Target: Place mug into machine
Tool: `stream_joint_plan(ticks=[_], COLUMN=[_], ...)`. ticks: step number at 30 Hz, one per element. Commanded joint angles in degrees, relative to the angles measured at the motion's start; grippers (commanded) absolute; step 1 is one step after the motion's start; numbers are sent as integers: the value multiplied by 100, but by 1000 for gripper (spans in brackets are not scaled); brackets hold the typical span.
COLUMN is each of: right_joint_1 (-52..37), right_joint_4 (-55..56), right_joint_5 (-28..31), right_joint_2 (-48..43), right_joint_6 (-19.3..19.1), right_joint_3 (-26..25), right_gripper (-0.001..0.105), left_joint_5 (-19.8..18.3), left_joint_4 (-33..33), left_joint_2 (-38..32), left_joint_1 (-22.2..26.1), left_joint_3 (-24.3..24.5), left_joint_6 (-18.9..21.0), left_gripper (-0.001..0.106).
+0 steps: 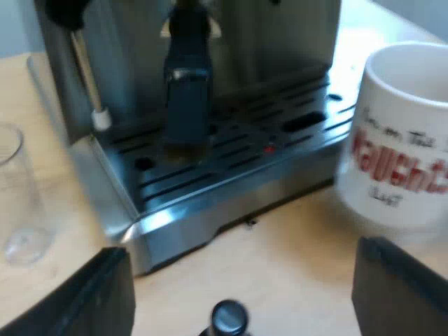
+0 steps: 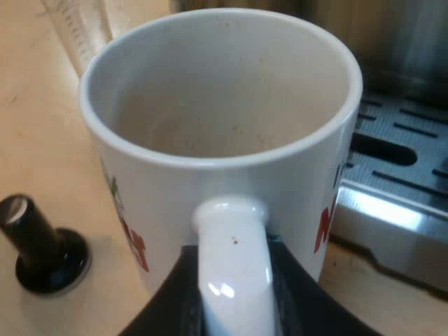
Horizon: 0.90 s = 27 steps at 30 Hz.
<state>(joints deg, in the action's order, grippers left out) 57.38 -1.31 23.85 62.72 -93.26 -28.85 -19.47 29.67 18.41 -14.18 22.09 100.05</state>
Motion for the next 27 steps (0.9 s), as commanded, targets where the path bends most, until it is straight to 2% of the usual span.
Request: stream_joint_plan(ticks=[1, 5, 8, 15, 17, 19, 21, 27], right_joint_1=[-203, -322, -320, -320, -320, -320, -320, -320], right_joint_4=[-311, -311, -427, -1093, -1094, -1094, -1094, -1298], right_joint_5=[-69, -202, -199, -180, -159, -136, -136, 129], right_joint_2=[213, 558, 919, 1559, 1736, 1937, 2099, 2548], right_joint_6=[-83, -83, -258, -354, -354, -354, -354, -354], right_joint_3=[-281, -455, -661, -900, -1009, -1149, -1279, -1611], right_gripper=[0, 0, 0, 0, 0, 0, 0, 0], left_joint_5=[-469, -481, -459, -474, -474, -474, -474, -474], left_joint_4=[-85, -75, -75, -75, -75, -75, -75, 17], left_joint_2=[-32, -32, -32, -32, -32, -32, -32, -32], left_joint_1=[88, -134, -355, -416, -416, -416, -416, -416], left_joint_3=[11, 11, 11, 11, 11, 11, 11, 11], left_joint_6=[-47, -253, -269, -269, -269, -269, -258, -258], left_gripper=[66, 66, 66, 67, 70, 80, 85, 86])
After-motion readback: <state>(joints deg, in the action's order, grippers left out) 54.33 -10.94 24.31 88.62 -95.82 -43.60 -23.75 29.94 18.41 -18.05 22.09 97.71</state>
